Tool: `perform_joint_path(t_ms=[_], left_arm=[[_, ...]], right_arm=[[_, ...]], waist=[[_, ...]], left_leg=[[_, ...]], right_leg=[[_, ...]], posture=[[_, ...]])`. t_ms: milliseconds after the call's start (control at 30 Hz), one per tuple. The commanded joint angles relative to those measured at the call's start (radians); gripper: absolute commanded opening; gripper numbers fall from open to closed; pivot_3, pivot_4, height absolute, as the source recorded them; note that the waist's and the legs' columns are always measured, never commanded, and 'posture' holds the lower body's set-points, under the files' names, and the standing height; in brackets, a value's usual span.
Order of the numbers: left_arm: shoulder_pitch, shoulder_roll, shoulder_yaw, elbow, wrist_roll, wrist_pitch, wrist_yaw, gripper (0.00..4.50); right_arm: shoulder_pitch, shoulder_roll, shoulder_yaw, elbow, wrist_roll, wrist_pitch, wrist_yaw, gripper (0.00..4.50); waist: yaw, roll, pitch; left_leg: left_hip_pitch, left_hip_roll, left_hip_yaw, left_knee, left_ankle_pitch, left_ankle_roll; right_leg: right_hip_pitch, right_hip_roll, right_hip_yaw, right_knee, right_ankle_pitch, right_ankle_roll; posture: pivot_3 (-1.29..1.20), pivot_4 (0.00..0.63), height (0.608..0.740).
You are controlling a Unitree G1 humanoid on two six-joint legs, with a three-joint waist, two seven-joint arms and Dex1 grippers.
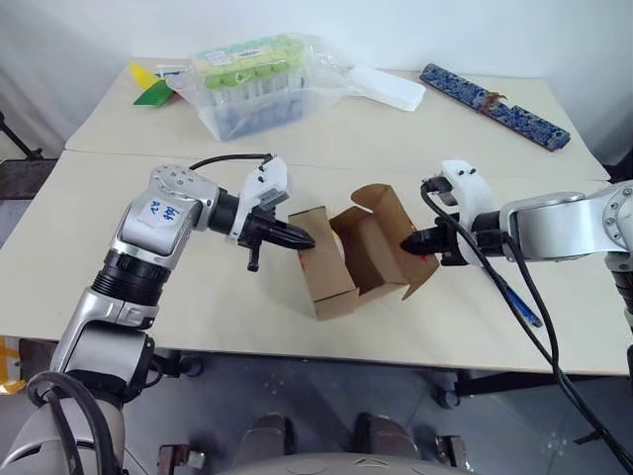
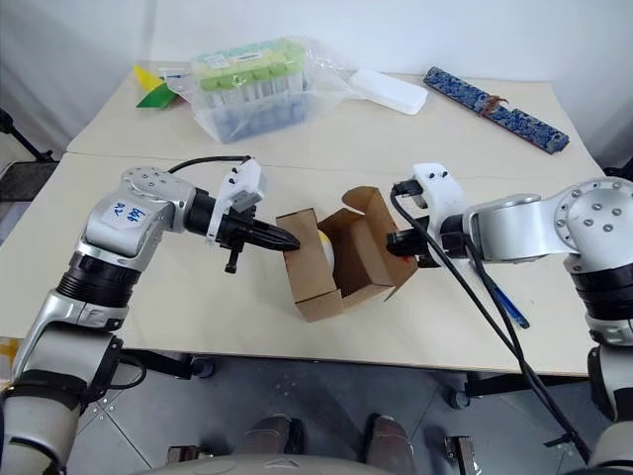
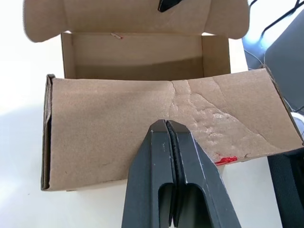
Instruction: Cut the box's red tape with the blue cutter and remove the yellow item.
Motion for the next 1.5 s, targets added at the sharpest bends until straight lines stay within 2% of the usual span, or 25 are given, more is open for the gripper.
perform_joint_path(t_ms=[33, 400, 700, 967, 1067, 1233, 1367, 1500], left_arm=[[0.049, 0.030, -0.031, -0.007, 0.038, 0.038, 0.026, 0.00], [0.108, 0.059, -0.002, -0.071, 0.032, 0.094, 0.078, 0.00], [0.133, 0.021, 0.003, -0.060, 0.029, 0.098, 0.145, 0.00], [0.114, -0.024, 0.004, 0.001, 0.034, 0.068, 0.177, 0.00], [0.058, -0.002, 0.060, 0.073, 0.008, 0.066, 0.158, 0.00], [-0.050, 0.020, 0.149, 0.075, -0.119, 0.155, 0.058, 0.00], [-0.131, -0.027, 0.233, 0.059, -0.218, 0.225, 0.068, 0.00], [-0.089, -0.028, 0.129, -0.023, -0.199, 0.216, 0.029, 0.00]], right_arm=[[0.043, -0.049, -0.061, 0.006, 0.012, -0.009, 0.011, 0.03], [0.193, -0.085, -0.175, -0.010, 0.012, -0.053, 0.037, 0.03], [0.339, -0.009, -0.282, -0.100, 0.012, -0.106, 0.062, 0.03], [0.320, 0.049, -0.266, -0.137, 0.012, -0.134, 0.039, 0.03], [0.293, 0.050, -0.257, -0.140, 0.012, -0.126, 0.040, 0.03], [0.280, 0.039, -0.244, -0.133, 0.012, -0.113, 0.045, 0.03], [0.273, 0.034, -0.238, -0.130, 0.012, -0.105, 0.046, 0.03], [0.263, 0.033, -0.231, -0.126, 0.012, -0.104, 0.045, 0.03]], waist=[[-0.001, 0.000, 0.000], [0.021, 0.000, 0.000], [0.019, 0.000, 0.000], [-0.001, 0.000, 0.000], [-0.003, -0.001, 0.001], [-0.004, -0.001, 0.001], [-0.001, -0.002, 0.001], [-0.004, -0.002, 0.001]], left_leg=[[0.000, 0.000, 0.000, 0.000, 0.000, 0.000], [0.000, 0.000, -0.001, 0.003, 0.000, 0.000], [-0.003, 0.000, 0.000, 0.005, 0.000, 0.000], [-0.002, 0.001, 0.001, 0.004, 0.000, 0.000], [-0.002, 0.000, 0.001, 0.004, 0.000, 0.000], [-0.002, 0.001, 0.001, 0.004, 0.000, 0.000], [-0.002, 0.000, 0.000, 0.004, 0.000, 0.000], [-0.002, 0.000, 0.000, 0.004, 0.000, 0.000]], right_leg=[[0.000, 0.000, 0.000, 0.000, 0.000, 0.000], [0.002, 0.000, 0.000, 0.000, 0.000, 0.000], [0.000, 0.000, -0.001, -0.001, 0.000, 0.000], [0.000, 0.000, 0.000, 0.000, 0.001, 0.000], [-0.001, 0.000, 0.000, 0.000, 0.001, 0.000], [-0.001, 0.000, -0.001, 0.000, 0.001, 0.000], [-0.001, 0.000, -0.001, 0.000, 0.001, 0.000], [-0.001, 0.000, -0.002, 0.000, 0.001, 0.000]], posture=[[0.00, 0.150, 0.740], [0.00, 0.150, 0.740], [0.00, 0.150, 0.740], [0.00, 0.150, 0.740], [0.00, 0.150, 0.740], [0.00, 0.150, 0.740], [0.00, 0.150, 0.740], [0.00, 0.150, 0.740]])
